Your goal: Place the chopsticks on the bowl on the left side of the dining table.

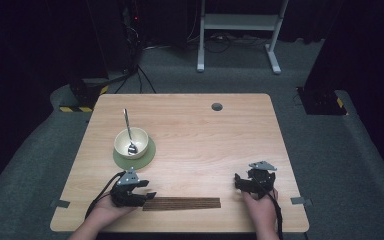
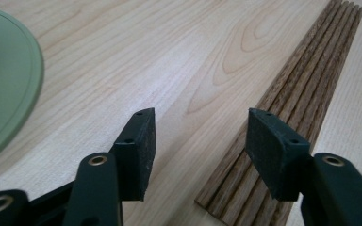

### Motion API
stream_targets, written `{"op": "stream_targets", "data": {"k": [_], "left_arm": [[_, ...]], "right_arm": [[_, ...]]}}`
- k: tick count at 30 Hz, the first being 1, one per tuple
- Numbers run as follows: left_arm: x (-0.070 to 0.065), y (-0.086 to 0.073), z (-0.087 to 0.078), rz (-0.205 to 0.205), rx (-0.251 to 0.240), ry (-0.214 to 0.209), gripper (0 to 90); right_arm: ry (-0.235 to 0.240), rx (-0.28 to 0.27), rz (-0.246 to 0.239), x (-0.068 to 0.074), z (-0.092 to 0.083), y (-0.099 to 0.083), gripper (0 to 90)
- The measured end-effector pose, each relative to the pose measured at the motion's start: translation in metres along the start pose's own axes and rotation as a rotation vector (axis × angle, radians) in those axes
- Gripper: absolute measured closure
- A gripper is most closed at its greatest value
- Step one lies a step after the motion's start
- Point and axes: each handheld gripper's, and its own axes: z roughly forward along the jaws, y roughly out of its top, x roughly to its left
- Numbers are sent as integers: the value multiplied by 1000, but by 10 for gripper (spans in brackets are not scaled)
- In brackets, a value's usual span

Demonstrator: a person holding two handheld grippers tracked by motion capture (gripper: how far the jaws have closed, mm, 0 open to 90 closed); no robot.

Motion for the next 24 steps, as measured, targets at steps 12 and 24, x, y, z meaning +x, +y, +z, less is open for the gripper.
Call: {"op": "stream_targets", "data": {"k": [12, 24], "left_arm": [[2, -2, 2, 5, 14, -7, 519], [1, -2, 5, 9, 38, -12, 539]], "right_arm": [[1, -2, 1, 0, 0, 0, 95], [1, -1, 1, 0, 0, 0, 95]]}}
